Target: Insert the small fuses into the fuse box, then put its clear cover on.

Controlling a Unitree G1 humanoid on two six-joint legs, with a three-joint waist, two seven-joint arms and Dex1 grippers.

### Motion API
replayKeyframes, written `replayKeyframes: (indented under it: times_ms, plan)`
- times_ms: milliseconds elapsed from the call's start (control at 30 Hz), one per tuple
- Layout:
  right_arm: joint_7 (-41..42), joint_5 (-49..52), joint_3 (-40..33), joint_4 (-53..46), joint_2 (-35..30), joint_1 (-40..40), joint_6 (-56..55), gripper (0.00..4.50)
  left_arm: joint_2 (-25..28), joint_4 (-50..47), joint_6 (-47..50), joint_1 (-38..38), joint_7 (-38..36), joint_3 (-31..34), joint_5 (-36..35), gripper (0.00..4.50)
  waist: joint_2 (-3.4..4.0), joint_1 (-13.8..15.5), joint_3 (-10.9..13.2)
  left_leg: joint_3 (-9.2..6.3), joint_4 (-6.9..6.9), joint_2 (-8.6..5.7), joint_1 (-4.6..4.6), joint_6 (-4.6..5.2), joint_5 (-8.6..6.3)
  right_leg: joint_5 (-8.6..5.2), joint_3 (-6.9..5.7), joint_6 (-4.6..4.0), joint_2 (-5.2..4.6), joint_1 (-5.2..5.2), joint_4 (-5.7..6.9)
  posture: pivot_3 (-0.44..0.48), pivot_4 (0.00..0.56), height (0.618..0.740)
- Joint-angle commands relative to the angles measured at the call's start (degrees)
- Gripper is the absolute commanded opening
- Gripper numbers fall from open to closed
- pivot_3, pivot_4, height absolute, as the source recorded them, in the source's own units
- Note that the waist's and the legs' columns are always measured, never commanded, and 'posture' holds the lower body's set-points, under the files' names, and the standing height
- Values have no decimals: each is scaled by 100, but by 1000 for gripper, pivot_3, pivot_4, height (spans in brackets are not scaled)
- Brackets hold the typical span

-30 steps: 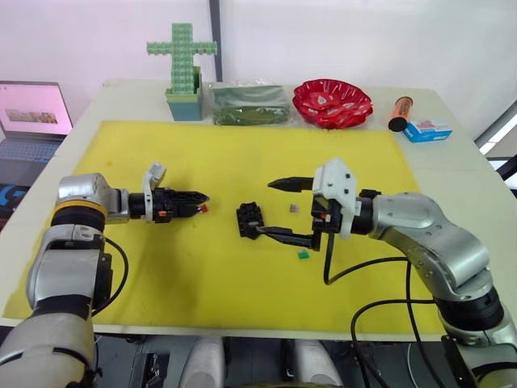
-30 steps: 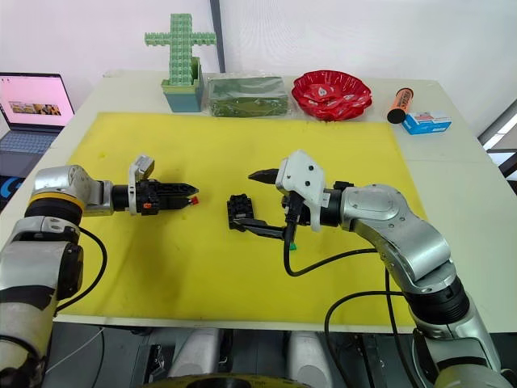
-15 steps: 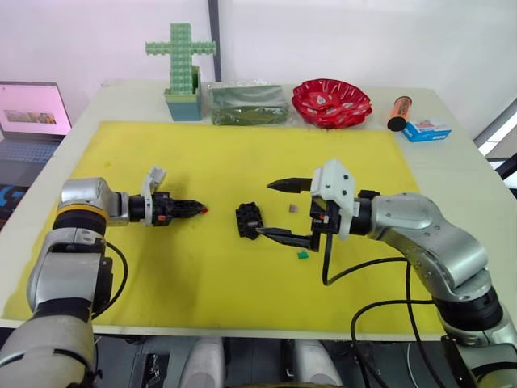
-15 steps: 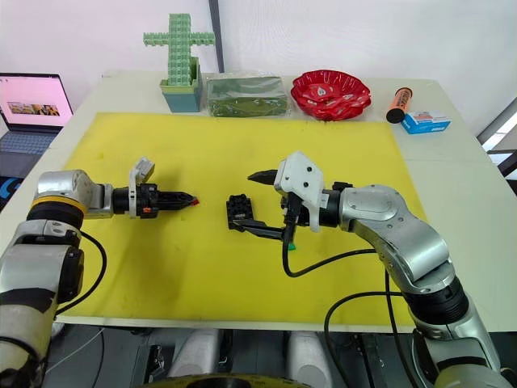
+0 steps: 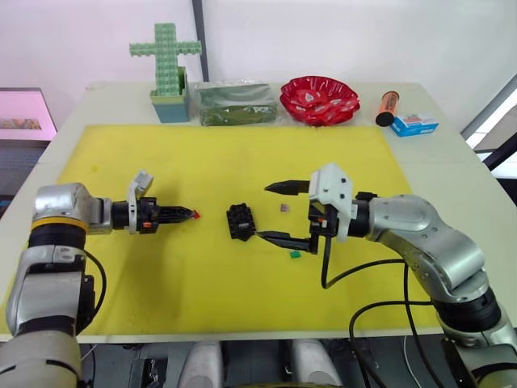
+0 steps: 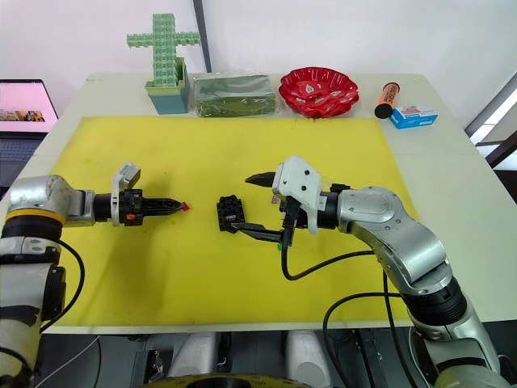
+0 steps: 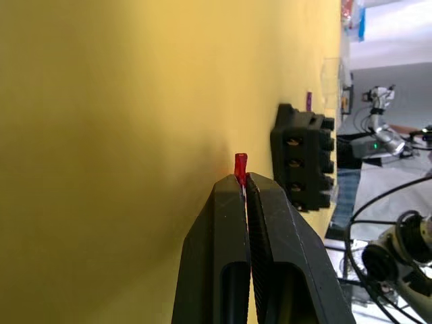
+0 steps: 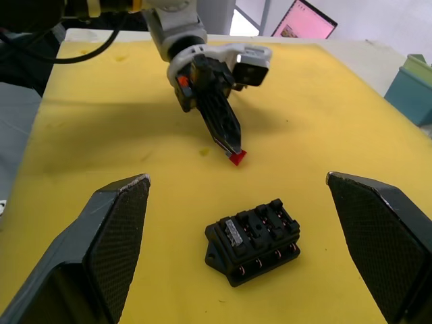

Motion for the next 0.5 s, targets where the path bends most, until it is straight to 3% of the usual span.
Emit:
replayKeyframes:
  times_ms: [33,200,300,400,500]
  plan:
    - [11,25,-124,-102,36,-2,-113,4500,-178,-1625,559,884,883,1399,-936,10,0,-4,0,4,-1,5,3,1,-1,0,2,0,-6,-1,2,0,150,740]
    - [36,26,-100,-60,65,-8,-158,4500,-1690,-4290,563,2038,2422,3540,-1641,10,-7,73,-1,-1,10,11,2,0,-1,0,-3,0,-33,8,5,0,150,740]
    - [70,14,-56,35,125,-49,-215,4500,-2174,-5006,563,2877,3029,3892,-2687,10,-21,47,-9,0,13,3,6,-2,-1,-1,-2,-7,-43,17,-3,0,150,740]
    - [115,0,-20,97,157,-55,-261,4500,-3163,-5491,563,3006,4054,4705,-3458,10,-17,67,-10,-5,8,-1,15,-2,-2,-7,0,-19,-59,21,-6,0,150,740]
    - [121,14,-7,116,195,-77,-256,4500,-4080,-6189,431,3382,5153,4893,-4094,10,-23,90,-12,-19,18,-4,11,-2,-2,-9,-14,-23,-59,37,-19,0,150,740]
